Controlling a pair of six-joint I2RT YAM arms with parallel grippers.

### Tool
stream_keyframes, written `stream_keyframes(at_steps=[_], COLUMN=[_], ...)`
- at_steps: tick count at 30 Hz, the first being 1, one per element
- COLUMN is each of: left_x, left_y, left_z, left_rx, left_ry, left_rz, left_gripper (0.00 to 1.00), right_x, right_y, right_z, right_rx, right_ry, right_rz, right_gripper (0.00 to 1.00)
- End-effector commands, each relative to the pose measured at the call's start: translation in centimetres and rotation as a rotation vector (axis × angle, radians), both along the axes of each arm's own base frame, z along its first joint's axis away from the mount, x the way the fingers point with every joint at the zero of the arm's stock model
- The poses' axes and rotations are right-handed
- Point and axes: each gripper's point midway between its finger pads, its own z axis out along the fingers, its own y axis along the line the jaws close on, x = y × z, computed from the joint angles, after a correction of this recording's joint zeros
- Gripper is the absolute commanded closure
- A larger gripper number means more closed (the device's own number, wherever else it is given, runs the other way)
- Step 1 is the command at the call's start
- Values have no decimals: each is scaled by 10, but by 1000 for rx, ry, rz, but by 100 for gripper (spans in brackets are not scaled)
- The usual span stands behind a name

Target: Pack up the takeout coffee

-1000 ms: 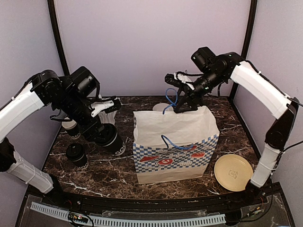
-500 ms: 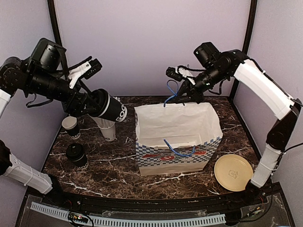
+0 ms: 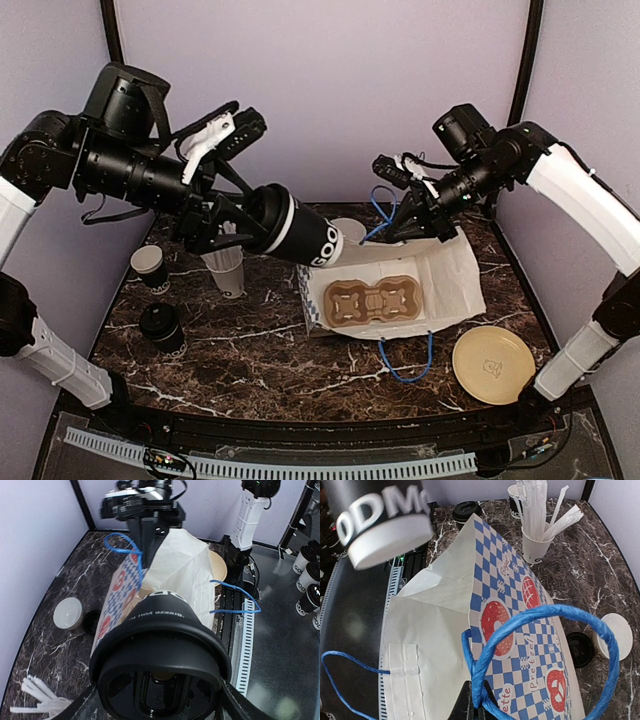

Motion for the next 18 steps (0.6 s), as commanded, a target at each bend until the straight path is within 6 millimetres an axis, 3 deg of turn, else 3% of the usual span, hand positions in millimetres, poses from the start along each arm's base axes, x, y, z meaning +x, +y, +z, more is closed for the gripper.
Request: stream_keyframes(at_steps=[1, 4, 9, 14, 18], left_x=[-26, -40, -42, -49, -40], left_y=[-39, -62, -77, -94, -99], left_z=[10, -7, -27, -69, -96], left_rx=[-14, 58, 193, 349, 489], left_ry=[-98, -132, -226, -234, -294], left_rz=[-95, -129, -113, -147, -131], left_gripper=[58, 58, 58, 58, 58], right_x=[-26, -35, -49, -58, -66], right_y=[0, 2, 3, 3, 2], right_z=[17, 26, 31, 32, 33], right_rx=[79, 121, 174, 207, 223], right_ry=[54, 98, 164, 202, 219], right_rz=[45, 58, 80, 90, 116], right_gripper=[100, 100, 100, 100, 100])
